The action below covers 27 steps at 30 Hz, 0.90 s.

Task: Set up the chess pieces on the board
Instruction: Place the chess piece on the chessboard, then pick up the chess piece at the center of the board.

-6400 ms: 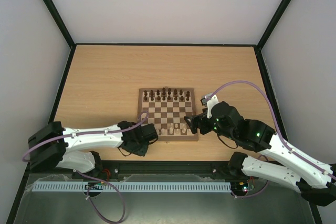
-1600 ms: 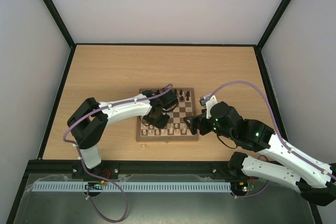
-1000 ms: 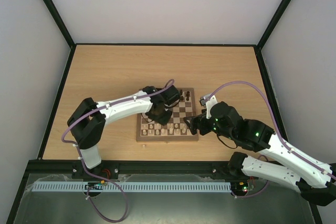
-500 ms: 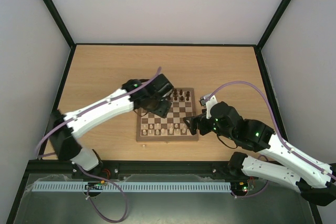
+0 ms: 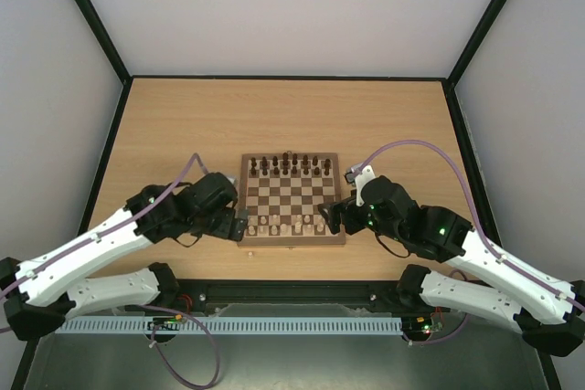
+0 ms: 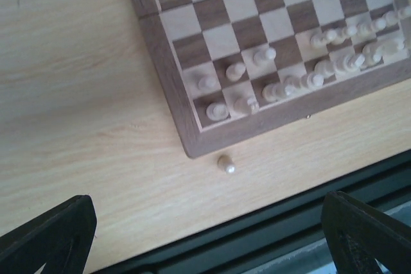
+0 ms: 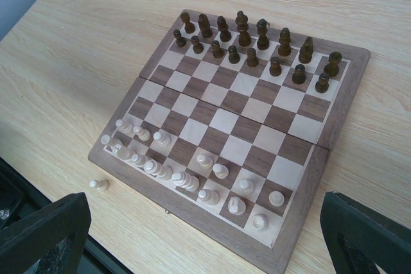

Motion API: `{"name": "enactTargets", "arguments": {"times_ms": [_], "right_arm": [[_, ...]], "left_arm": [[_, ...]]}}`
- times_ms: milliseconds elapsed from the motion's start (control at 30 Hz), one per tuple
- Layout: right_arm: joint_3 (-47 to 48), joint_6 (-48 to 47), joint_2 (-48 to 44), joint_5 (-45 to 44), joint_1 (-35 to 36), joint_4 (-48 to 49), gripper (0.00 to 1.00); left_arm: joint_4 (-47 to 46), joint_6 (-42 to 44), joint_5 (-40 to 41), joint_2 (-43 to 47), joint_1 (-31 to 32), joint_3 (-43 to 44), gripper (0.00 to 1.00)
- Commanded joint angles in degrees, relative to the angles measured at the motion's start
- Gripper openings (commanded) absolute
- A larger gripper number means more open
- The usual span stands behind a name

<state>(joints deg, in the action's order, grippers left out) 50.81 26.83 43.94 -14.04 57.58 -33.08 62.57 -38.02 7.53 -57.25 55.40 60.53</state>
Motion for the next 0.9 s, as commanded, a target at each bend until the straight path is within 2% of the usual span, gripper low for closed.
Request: {"name": "enactTargets", "arguments": {"times_ms": [0, 133, 267, 400, 567, 700, 867], "right_arm": [[-0.3, -0.2, 0.5, -0.8, -0.1, 0.0, 0.99], [-0.3, -0.4, 1.1, 0.0, -0.1, 0.0, 0.99], [-0.4, -0.5, 1.5, 0.3, 0.0, 0.0, 0.99], [-0.3, -0.6, 1.8, 0.6, -0.1, 0.0, 0.99], [-0.4, -0.5, 1.7, 0.3, -0.1, 0.0, 0.99], [-0.3, -0.4, 1.6, 0.1, -0.1, 0.0, 0.99], [-0.3, -0.3, 1.3, -0.2, -0.1, -0.1, 0.99]], "left_arm": [[2.6, -8.6, 1.3, 4.2, 3.4, -4.9, 0.99], [1.1, -15.7, 3.1, 5.7, 8.4, -10.1, 0.99], [-4.8, -20.3, 3.3, 5.0, 12.6, -15.7, 0.99], [-11.8, -21.4, 3.0, 1.0, 14.0, -19.5, 0.99], [-16.2, -20.4, 4.1, -5.5, 13.9, -19.7, 0.98], [-20.4, -18.0, 3.1, -11.7, 13.3, -19.2, 0.91], [-23.3, -16.3, 1.7, -17.1, 13.2, -18.2, 0.73]]}}
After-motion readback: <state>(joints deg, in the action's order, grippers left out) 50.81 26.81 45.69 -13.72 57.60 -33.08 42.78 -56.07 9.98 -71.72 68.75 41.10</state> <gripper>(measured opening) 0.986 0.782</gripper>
